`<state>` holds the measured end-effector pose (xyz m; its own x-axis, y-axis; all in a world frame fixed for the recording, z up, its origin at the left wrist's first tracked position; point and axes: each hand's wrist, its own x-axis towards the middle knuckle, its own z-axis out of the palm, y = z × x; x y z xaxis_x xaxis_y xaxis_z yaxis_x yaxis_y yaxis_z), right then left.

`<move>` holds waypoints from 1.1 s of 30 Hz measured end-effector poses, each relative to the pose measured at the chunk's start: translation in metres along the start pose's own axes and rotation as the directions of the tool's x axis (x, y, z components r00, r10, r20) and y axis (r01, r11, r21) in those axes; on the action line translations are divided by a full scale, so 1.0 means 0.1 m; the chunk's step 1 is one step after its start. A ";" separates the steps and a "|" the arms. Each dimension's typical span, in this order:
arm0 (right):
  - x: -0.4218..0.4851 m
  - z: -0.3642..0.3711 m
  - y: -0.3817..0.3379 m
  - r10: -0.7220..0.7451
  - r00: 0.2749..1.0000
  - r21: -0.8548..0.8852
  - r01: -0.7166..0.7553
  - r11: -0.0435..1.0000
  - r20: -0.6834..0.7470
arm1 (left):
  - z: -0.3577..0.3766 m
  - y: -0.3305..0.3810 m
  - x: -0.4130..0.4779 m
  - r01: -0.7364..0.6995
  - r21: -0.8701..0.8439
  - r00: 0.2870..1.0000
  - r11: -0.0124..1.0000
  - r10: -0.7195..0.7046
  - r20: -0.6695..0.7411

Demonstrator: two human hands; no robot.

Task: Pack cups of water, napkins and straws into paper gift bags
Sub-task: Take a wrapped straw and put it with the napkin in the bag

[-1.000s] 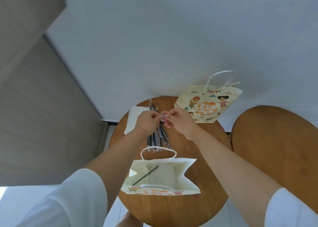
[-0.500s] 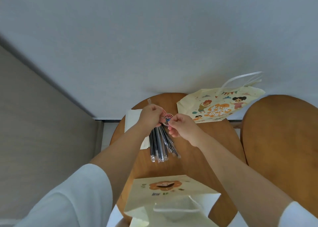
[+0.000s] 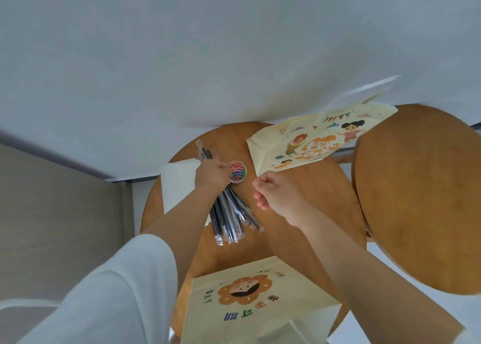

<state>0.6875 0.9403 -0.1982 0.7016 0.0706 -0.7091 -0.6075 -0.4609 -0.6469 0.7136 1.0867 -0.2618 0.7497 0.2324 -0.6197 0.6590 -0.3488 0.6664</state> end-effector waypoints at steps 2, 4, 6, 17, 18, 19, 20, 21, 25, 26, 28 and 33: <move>-0.05 -0.02 0.03 -0.003 1.000 0.005 0.003 1.000 -0.024 | -0.03 -0.01 -0.09 -0.002 -0.013 1.000 1.000 0.002 0.020; -0.14 -0.03 0.04 -0.011 0.999 0.008 0.012 1.000 -0.034 | -0.08 -0.01 -0.22 -0.002 -0.002 1.000 1.000 0.002 0.025; -0.26 -0.04 0.04 -0.043 0.999 -0.015 0.042 0.999 -0.033 | -0.14 0.00 -0.38 -0.016 0.015 1.000 1.000 0.016 0.018; -1.16 -0.15 0.12 -0.301 0.948 -0.129 0.314 0.941 0.105 | -0.27 0.03 -1.88 -0.161 0.022 0.984 0.987 0.159 0.083; -1.27 -0.17 0.15 -0.327 0.938 -0.134 0.341 0.931 0.113 | -0.30 0.00 -2.02 -0.183 0.014 0.981 0.983 0.182 0.065; -1.37 -0.19 0.18 -0.356 0.927 -0.142 0.371 0.918 0.119 | -0.34 -0.06 -2.16 -0.200 0.000 0.979 0.980 0.200 0.050; -1.49 -0.22 0.23 -0.387 0.914 -0.153 0.403 0.902 0.125 | -0.37 -0.12 -2.28 -0.216 -0.009 0.976 0.976 0.217 0.029; -1.60 -0.25 0.28 -0.414 0.901 -0.158 0.431 0.888 0.130 | -0.39 -0.20 -2.40 -0.225 0.024 0.974 0.974 0.225 -0.004; -1.99 -0.38 0.49 -0.492 0.865 -0.209 0.501 0.840 0.097 | -0.46 -0.49 -2.85 -0.194 0.444 0.959 0.875 0.264 -0.101; -2.08 -0.42 0.56 -0.517 0.851 -0.270 0.521 0.810 0.094 | -0.46 -0.57 -2.97 -0.202 0.508 0.961 0.837 0.271 -0.065; -2.21 -0.48 0.67 -0.568 0.816 -0.384 0.560 0.734 0.105 | -0.44 -0.70 -3.16 -0.222 0.503 0.968 0.836 0.252 0.008; -2.48 -0.54 0.80 -0.534 0.813 -0.534 0.564 0.629 0.230 | -0.20 -0.80 -3.40 -0.183 0.793 0.957 0.581 0.290 0.008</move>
<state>0.4844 0.8381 -0.0591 0.8093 0.5074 -0.2960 0.2129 -0.7229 -0.6573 0.4073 1.0534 -0.0963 0.9082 0.1142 -0.4028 0.1974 -0.9652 0.1716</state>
